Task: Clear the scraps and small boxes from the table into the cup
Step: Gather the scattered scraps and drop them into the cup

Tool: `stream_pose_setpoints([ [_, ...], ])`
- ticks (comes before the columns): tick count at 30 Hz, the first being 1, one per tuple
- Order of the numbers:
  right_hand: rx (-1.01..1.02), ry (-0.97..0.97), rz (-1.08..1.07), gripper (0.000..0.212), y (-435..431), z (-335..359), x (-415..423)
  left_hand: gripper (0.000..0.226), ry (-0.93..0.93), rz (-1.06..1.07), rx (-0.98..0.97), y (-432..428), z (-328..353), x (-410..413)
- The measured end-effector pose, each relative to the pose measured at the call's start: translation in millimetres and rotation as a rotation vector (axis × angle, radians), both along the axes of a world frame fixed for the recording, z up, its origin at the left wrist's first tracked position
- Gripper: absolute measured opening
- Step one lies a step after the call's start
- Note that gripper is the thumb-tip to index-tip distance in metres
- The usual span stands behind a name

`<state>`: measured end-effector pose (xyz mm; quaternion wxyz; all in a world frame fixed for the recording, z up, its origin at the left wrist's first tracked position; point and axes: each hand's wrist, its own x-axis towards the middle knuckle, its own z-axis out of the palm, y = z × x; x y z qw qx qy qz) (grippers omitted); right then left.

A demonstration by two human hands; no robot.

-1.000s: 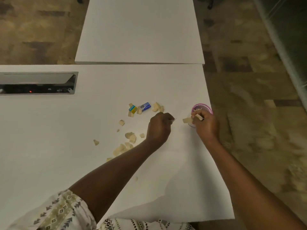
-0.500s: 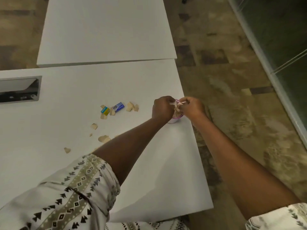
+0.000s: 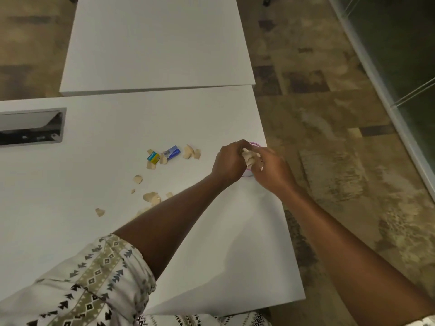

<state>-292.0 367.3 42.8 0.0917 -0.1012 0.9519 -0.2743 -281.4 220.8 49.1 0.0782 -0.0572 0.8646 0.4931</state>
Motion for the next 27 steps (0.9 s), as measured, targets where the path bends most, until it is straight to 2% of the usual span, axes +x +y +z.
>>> stream_pose_setpoints([
  [3, 0.106, 0.022, 0.091, 0.041, -2, -9, 7, 0.046, 0.022, -0.019, -0.008, -5, -3, 6],
  [6, 0.202, 0.021, 0.204, 0.051, -8, -18, 10, 0.044, 0.049, -0.013, -0.014, -9, -9, 15],
  [11, 0.399, -0.018, 0.279, 0.062, -19, -31, 5, 0.038, 0.044, -0.012, -0.134, -28, -33, 40],
  [21, 0.475, -0.203, 0.238, 0.05, -29, -41, -16, 0.035, -0.116, -0.007, -0.284, -89, -73, 107],
  [24, 0.479, -0.242, 0.22, 0.053, -29, -40, -20, 0.036, -0.12, 0.004, -0.323, -106, -79, 122],
  [26, 0.475, -0.212, 0.193, 0.05, -32, -36, -22, 0.036, -0.128, 0.019, -0.338, -118, -81, 128],
  [27, 0.467, -0.171, 0.171, 0.042, -34, -34, -21, 0.036, -0.135, 0.028, -0.342, -125, -81, 131],
])
